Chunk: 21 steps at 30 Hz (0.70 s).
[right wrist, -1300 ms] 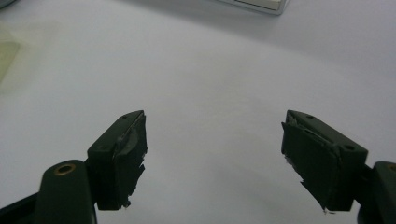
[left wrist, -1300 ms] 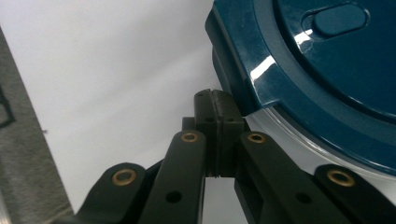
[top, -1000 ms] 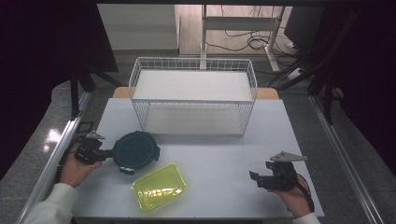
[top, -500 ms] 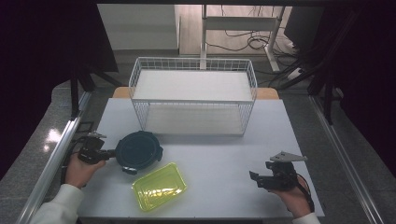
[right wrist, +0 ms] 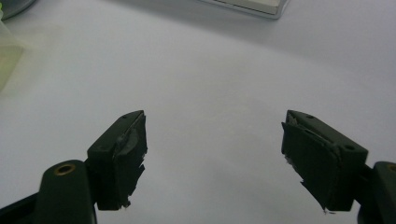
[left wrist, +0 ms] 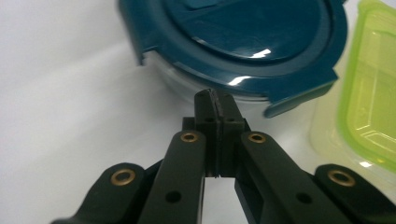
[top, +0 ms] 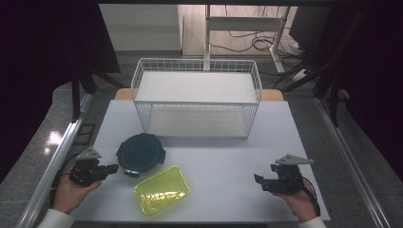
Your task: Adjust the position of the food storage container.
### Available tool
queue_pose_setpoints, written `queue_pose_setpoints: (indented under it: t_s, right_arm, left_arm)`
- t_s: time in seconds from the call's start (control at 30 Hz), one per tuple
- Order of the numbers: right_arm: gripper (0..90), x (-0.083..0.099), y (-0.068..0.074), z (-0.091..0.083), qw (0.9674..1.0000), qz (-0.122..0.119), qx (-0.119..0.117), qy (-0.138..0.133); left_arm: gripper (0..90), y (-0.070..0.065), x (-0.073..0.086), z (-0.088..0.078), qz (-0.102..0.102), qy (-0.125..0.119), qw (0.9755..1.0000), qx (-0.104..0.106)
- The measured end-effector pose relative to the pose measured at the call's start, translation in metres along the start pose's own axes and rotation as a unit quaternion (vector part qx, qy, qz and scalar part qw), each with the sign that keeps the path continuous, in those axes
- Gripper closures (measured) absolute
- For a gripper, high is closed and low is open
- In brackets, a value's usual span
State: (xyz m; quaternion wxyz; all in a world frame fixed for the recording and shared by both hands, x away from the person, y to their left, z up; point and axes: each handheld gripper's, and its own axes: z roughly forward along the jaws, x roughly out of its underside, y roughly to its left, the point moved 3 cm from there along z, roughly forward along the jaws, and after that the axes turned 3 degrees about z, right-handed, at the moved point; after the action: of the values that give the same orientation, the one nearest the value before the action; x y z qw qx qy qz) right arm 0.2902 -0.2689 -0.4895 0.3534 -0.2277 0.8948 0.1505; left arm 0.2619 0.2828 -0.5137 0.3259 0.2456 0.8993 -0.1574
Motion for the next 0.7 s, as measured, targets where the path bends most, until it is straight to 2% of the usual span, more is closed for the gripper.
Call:
queue_pose_setpoints:
  t_s: [0.03, 0.07, 0.13, 0.17, 0.3, 0.43, 0.5, 0.7]
  right_arm:
    - [22.3, 0.000, 0.000, 0.000, 1.0000, -0.002, 0.000, 0.000]
    - [22.3, 0.000, 0.001, 0.000, 1.0000, -0.002, -0.001, 0.000]
    - [22.3, 0.000, 0.000, 0.000, 1.0000, -0.001, -0.001, 0.001]
    - [22.3, 0.000, 0.000, 0.000, 1.0000, -0.001, -0.001, -0.001]
    - [22.3, 0.000, -0.003, 0.000, 1.0000, 0.003, 0.001, 0.000]
    - [22.3, 0.000, -0.002, 0.000, 1.0000, -0.001, 0.000, 0.000]
    - [22.3, 0.000, -0.001, 0.001, 1.0000, -0.001, 0.000, 0.000]
    - [22.3, 0.000, -0.003, 0.001, 1.0000, 0.001, -0.001, 0.001]
  left_arm:
    - [90.0, 0.000, 0.000, 0.002, 0.005, 0.008, 0.9999, -0.011]
    - [90.0, 0.001, 0.000, 0.004, 0.003, 0.011, 0.9999, -0.012]
    - [90.0, 0.004, 0.001, 0.005, -0.011, 0.005, 0.9999, 0.000]
    - [90.0, 0.005, 0.001, 0.005, -0.011, 0.004, 0.9999, 0.002]
    - [90.0, 0.002, 0.000, 0.005, 0.000, 0.005, 1.0000, -0.006]
    - [90.0, -0.003, -0.005, 0.010, 0.011, 0.006, 0.9999, 0.008]
    - [90.0, -0.006, -0.008, 0.013, 0.020, 0.007, 0.9997, 0.008]
    - [90.0, -0.011, -0.014, 0.018, 0.026, 0.009, 0.9995, 0.016]
